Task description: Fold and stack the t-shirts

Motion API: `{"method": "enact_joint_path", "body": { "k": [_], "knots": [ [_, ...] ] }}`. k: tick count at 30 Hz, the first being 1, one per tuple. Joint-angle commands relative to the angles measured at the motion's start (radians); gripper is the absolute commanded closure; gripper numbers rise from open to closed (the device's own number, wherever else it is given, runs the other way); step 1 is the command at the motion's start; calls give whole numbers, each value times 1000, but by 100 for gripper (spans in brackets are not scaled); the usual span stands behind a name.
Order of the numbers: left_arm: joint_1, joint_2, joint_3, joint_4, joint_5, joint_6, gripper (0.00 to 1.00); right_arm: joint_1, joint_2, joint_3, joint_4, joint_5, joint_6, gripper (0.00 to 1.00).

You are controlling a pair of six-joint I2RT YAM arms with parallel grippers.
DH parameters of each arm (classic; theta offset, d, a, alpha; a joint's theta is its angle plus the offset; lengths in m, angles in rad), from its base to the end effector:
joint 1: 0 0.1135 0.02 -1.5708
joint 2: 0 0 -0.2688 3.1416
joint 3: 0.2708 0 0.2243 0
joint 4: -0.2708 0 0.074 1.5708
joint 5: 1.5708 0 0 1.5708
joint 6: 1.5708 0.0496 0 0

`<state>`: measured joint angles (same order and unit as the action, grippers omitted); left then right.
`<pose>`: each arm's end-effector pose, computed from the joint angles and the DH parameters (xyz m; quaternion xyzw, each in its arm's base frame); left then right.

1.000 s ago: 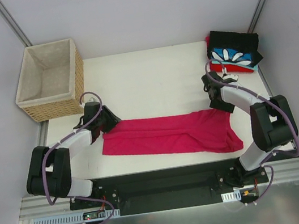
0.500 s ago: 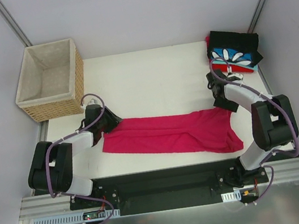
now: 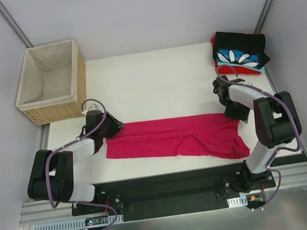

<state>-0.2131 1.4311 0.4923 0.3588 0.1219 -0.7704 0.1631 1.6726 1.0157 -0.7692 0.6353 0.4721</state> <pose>0.2545 -0.0613 0.1732 -0.2137 0.8522 -0.2713 0.3930 0.2727 0.0150 0.1837 0.1681 0.9327 -0.2745 0.1625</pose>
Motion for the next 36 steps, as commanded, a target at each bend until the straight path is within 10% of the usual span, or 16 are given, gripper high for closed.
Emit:
{"method": "enact_joint_path", "body": {
  "k": [1,16,26,36],
  "knots": [
    [21,-52,-29,-64,-34,14,57,-20,9,11,-100,40,37,43],
    [61,-89,-28,-80,-27,3,57,-53,-183,-9,-116,-23,63,44],
    [46,-195,26,-80,122,-44,54,170,-366,116,-58,-164,-87,40],
    [6,-414,77,-263,157,-12,48,233,-558,-169,80,-235,-69,39]
  ]
}}
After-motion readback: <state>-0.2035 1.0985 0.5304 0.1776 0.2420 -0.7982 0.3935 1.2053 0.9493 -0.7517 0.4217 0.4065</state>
